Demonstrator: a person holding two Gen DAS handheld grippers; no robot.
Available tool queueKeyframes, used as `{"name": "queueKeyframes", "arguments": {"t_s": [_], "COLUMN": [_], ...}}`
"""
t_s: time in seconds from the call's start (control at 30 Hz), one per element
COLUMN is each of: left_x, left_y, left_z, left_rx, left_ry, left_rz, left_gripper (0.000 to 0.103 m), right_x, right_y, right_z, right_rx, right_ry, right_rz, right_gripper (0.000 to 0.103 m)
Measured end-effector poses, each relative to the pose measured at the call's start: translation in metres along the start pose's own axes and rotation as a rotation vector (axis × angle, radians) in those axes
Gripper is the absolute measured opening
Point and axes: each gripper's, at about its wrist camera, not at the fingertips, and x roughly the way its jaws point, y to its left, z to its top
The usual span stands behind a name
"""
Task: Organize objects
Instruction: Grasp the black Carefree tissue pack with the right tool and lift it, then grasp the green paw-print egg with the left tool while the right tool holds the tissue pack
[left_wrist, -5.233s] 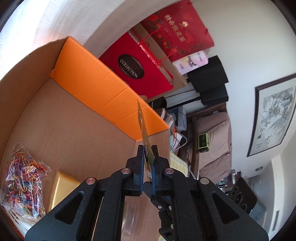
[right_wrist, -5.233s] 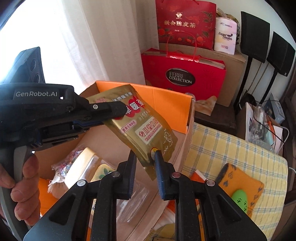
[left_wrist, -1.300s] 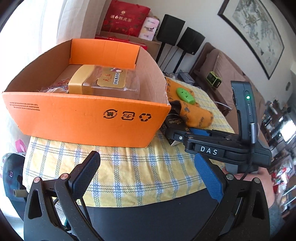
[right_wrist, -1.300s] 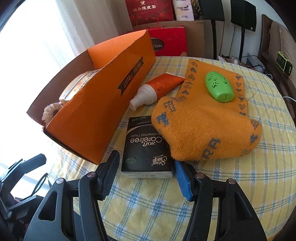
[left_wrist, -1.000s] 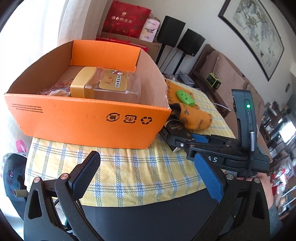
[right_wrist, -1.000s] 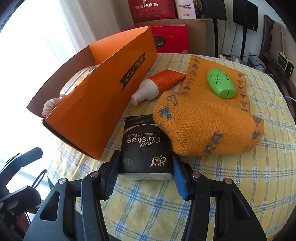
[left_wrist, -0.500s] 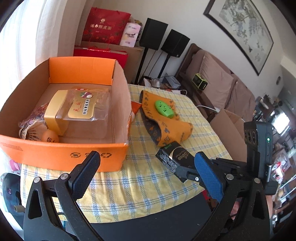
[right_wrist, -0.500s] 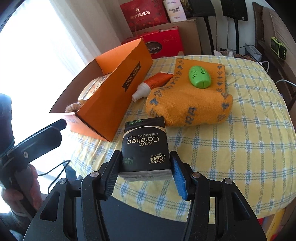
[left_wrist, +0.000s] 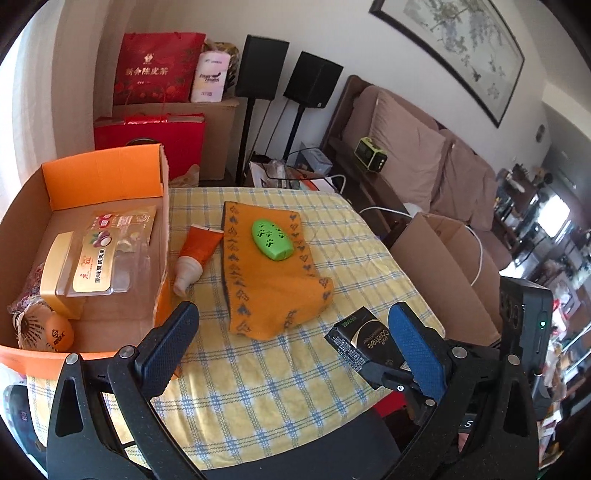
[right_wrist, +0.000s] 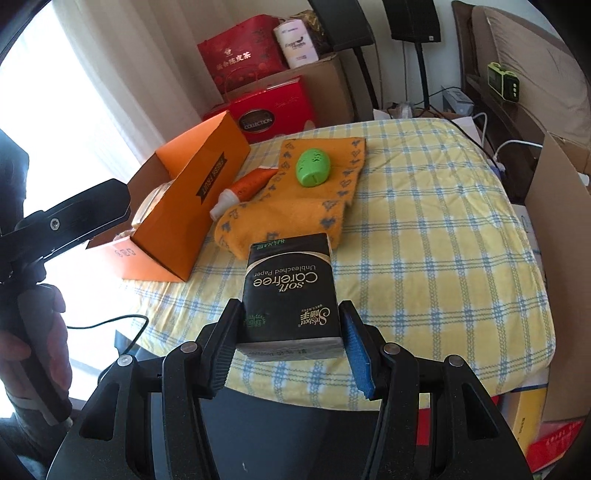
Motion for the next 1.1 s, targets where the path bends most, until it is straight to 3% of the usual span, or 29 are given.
{"name": "queueKeyframes", "arguments": {"t_s": [0.27, 0.5, 0.57, 0.63, 0.8, 0.9, 1.1], "left_x": [0.047, 0.121, 0.136, 0.151, 0.173, 0.185, 0.21], "left_y": [-0.014, 0.0, 0.004, 0.01, 0.019, 0.021, 0.014], "left_z": [0.023, 0.051, 0.055, 0.058, 0.06, 0.062, 0.057], "left_rx": [-0.006, -0.025, -0.028, -0.035, -0.085, -0.109, -0.059], "left_ry": [0.025, 0.085, 0.102, 0.136, 0.191, 0.222, 0.281], "left_rz": [0.01, 0.133, 0.167, 0.184, 0.168, 0.152, 0.196], "left_gripper": [0.102, 0.101, 0.093, 0.092, 0.09, 0.079, 0.067], "right_x": [-0.015, -0.017, -0.017, -0.017, -0.014, -0.012, -0.008], "right_y": [-0.024, -0.037, -0.039, -0.041, -0.044, -0.047, -0.053], "right_z": [0.004, 0.007, 0.009, 0.01, 0.015, 0.017, 0.017], "right_rx": [0.044, 0.061, 0.062, 0.059, 0.054, 0.059, 0.072], "right_ry": [-0.047, -0.055, -0.056, -0.057, -0.06, -0.057, -0.051], "right_rz": [-0.032, -0.047, -0.05, -0.054, -0.064, -0.068, -0.071], "right_gripper": [0.054, 0.054, 0.054, 0.054, 0.054, 0.054, 0.054]}}
